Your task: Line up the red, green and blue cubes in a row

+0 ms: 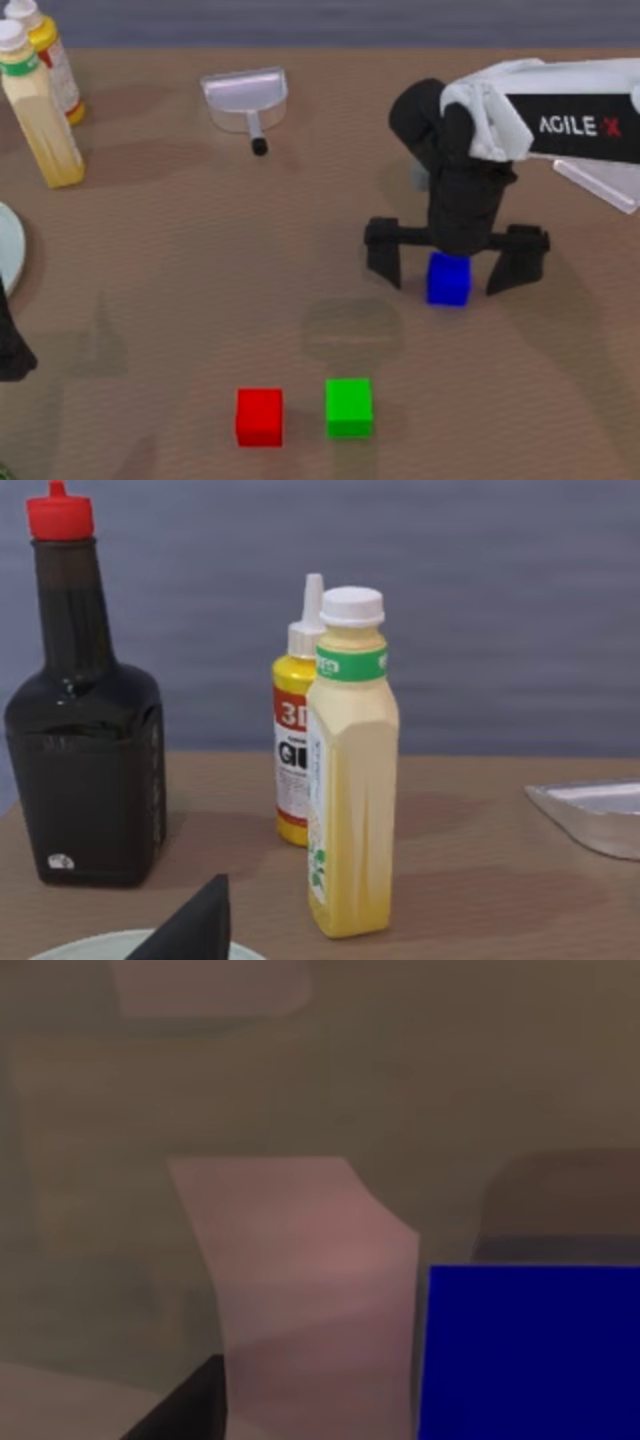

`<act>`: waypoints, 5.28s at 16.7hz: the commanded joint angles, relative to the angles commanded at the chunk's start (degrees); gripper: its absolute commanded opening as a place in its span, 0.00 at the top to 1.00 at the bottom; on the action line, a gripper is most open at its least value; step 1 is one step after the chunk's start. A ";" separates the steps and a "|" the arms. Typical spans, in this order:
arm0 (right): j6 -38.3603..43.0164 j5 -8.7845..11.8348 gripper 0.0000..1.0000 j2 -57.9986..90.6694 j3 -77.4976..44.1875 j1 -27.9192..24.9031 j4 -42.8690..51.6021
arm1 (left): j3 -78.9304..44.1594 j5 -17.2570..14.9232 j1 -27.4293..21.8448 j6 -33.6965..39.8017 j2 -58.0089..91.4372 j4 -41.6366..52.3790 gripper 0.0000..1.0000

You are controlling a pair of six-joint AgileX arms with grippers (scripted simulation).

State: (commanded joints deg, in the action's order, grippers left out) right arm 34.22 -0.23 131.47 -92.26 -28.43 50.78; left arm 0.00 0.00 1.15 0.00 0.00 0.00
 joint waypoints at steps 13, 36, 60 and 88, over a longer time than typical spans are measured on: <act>0.00 0.00 0.90 0.00 0.00 0.00 0.00 | 0.00 0.00 0.00 0.00 0.00 0.00 0.00; -0.22 -0.29 1.00 -5.62 -8.28 -0.01 13.53 | 0.00 0.00 0.00 0.00 0.00 0.00 0.00; 10.33 -0.30 1.00 -27.09 27.56 -15.53 -1.09 | 0.00 0.00 0.00 0.00 0.00 0.00 0.00; 10.44 -0.23 0.00 -24.16 31.45 -15.73 -7.72 | 0.00 0.00 0.00 0.00 0.00 0.00 0.00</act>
State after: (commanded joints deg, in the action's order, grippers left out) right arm 44.66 -0.46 107.32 -60.81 -44.16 43.06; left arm 0.00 0.00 1.15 0.00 0.00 0.00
